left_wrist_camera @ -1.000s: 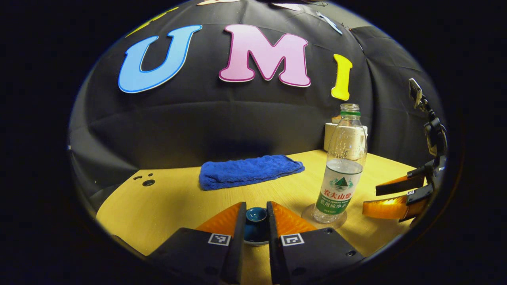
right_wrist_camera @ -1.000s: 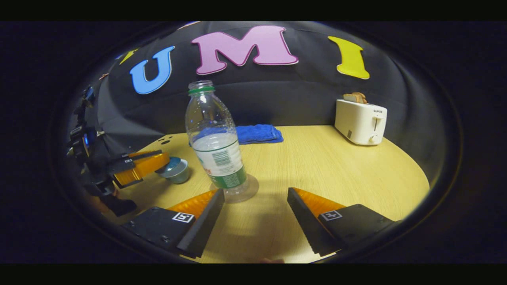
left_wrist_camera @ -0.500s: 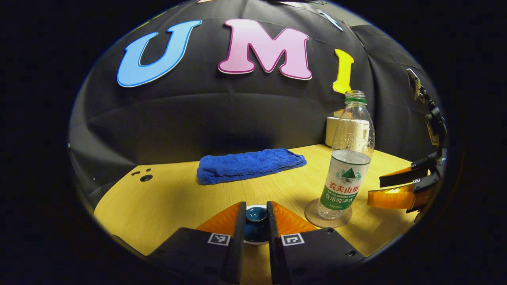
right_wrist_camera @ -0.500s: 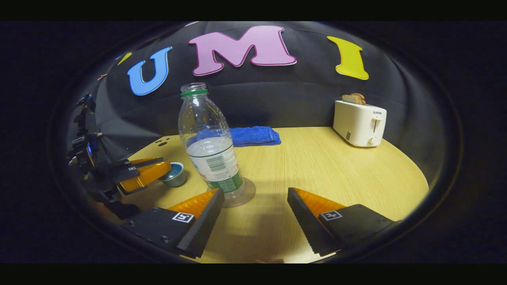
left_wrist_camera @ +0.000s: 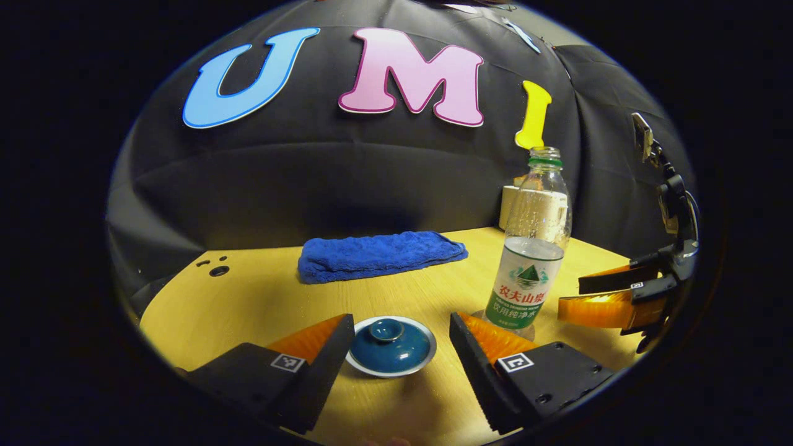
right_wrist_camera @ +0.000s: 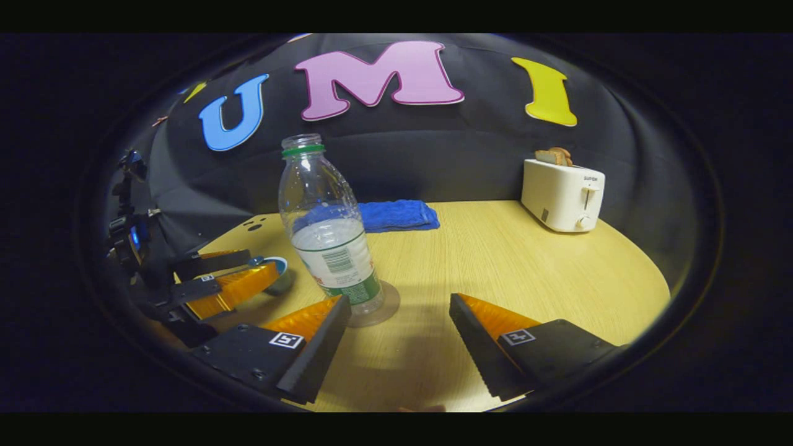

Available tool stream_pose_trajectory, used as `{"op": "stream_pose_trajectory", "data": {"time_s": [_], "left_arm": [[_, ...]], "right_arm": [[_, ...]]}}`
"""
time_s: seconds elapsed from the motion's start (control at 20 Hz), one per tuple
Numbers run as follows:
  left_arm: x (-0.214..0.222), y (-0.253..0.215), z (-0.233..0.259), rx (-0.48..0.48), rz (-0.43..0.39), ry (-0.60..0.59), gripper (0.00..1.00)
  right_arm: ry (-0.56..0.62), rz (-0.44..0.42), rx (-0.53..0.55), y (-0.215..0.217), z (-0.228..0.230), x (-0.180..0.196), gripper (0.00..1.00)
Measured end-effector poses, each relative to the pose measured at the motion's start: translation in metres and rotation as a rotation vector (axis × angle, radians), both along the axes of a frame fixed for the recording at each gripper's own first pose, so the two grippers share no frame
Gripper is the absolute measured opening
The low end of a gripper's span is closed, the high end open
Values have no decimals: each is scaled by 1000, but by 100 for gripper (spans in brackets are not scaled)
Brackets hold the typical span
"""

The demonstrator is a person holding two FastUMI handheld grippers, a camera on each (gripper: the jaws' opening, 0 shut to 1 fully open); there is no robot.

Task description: Open the teacup lid with one hand, grasp the water bottle and pour water into the teacup with the other hand; after pouring, place the water bottle on the coaster and then close the teacup lid.

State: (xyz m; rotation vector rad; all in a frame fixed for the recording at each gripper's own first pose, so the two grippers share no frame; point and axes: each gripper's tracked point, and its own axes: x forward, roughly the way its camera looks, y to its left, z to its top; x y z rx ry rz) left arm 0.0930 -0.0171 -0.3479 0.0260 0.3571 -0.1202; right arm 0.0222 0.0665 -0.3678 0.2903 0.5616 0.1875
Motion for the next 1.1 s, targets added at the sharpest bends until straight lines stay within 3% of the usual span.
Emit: {"op": "stream_pose_trajectory", "data": {"time_s": [0.35, 0.8, 1.1], "left_arm": [[-25, 0, 52, 40, 40, -21, 97], [-57, 0, 194, 15, 89, -60, 97], [-87, 1, 256, 32, 93, -105, 97]], "right_arm": [[-77, -7, 13, -11, 59, 3, 99], [-167, 13, -9, -22, 186, -17, 99], [-239, -4, -9, -40, 257, -24, 99]]}}
